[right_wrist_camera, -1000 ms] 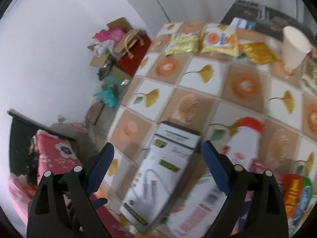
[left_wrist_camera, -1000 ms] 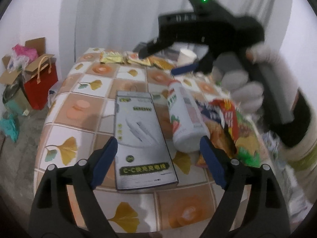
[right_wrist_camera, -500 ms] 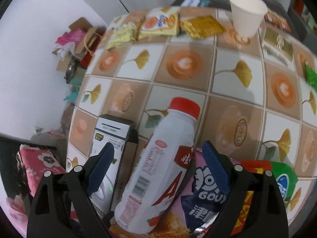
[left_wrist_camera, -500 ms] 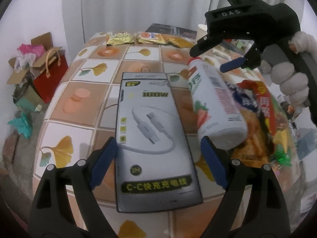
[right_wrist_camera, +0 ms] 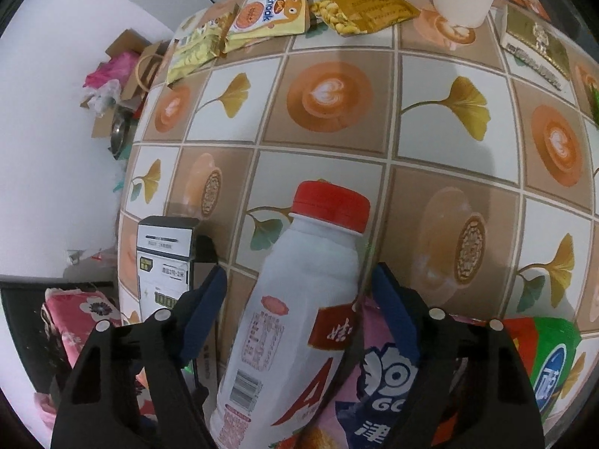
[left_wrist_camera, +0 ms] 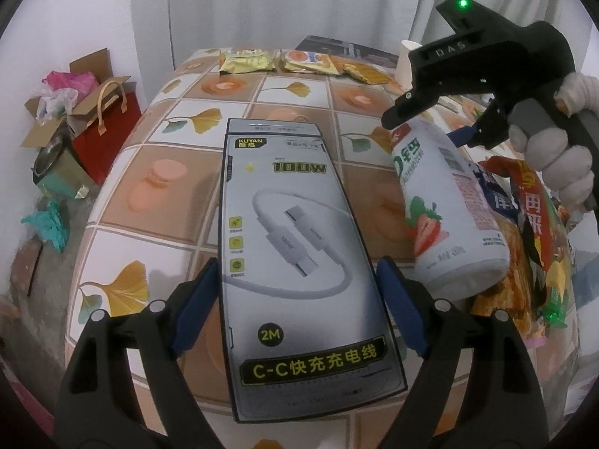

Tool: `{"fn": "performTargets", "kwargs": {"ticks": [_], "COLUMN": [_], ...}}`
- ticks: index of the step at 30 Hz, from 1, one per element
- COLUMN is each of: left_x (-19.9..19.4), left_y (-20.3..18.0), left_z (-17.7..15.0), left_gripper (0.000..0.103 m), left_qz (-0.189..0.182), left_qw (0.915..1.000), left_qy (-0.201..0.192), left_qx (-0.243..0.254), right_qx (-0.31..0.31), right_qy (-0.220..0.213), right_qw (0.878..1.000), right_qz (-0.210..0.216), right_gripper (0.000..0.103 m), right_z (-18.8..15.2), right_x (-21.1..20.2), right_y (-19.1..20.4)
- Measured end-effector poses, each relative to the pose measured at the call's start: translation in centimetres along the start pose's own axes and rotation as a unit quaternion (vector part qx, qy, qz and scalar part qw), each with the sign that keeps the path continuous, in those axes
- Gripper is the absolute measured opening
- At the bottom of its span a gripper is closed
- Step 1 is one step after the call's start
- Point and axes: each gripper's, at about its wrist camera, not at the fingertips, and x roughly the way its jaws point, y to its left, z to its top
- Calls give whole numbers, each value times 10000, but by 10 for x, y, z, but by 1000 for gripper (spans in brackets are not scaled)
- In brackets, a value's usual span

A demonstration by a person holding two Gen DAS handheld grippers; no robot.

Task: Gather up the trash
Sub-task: 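Grasp the white red-capped bottle with the right tool while the left tool holds the box, then carry the box and bottle to the blue basket and open both tools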

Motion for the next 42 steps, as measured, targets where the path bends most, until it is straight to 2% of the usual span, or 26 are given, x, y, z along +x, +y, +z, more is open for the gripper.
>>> {"fn": "performTargets", "kwargs": {"ticks": [8,11,13,15,18,23,29,30,31,33,36,38,40,42], "left_x": [-3,-3,-3,-4,-6,-19,-44,-50,-54,-60,-61,-59,-56,-54], "left_y": [5,7,10,12,14,18,18,18,20,24,24,25,25,22], "left_z": [0,0,0,0,1,3,5,6,6,8,8,6,4,2], "left_gripper": [79,79,79,79,79,78,77,52,42,42,43,45,61,74], "left_qz": [25,24,34,37,49,29,-49,-39,-86,-234,-101,-228,-438,-479], "left_qw": [9998,9997,9996,9995,9992,9985,9970,9964,9960,9949,9959,9956,9948,9947], "left_qy": [-68,-83,-94,-107,-140,-298,-588,-668,-674,-659,-613,-535,-467,-487], "left_qx": [-166,-235,-271,-312,-362,-450,-504,-525,-574,-729,-657,-730,-798,-764], "right_qx": [7,-4,28,41,-9,-284,-922,-1049,-1111,-1241,-1306,-1310,-1301,-1254], "right_qy": [167,147,147,123,-37,-526,-1282,-1446,-1550,-1769,-1986,-2091,-2207,-2271], "right_qw": [9998,9999,9998,9998,9998,9970,9861,9827,9804,9755,9704,9681,9656,9641], "right_qz": [69,42,94,140,187,498,513,496,490,407,430,431,448,568], "right_gripper": [72,65,55,55,55,54,54,54,54,53,53,53,53,53], "right_z": [3,4,4,4,3,-1,-25,-31,-36,-44,-55,-60,-67,-73], "right_x": [13,13,13,12,6,-24,-78,-89,-98,-113,-133,-142,-153,-162], "right_y": [3,4,4,3,5,19,49,55,55,60,62,60,57,52]}}
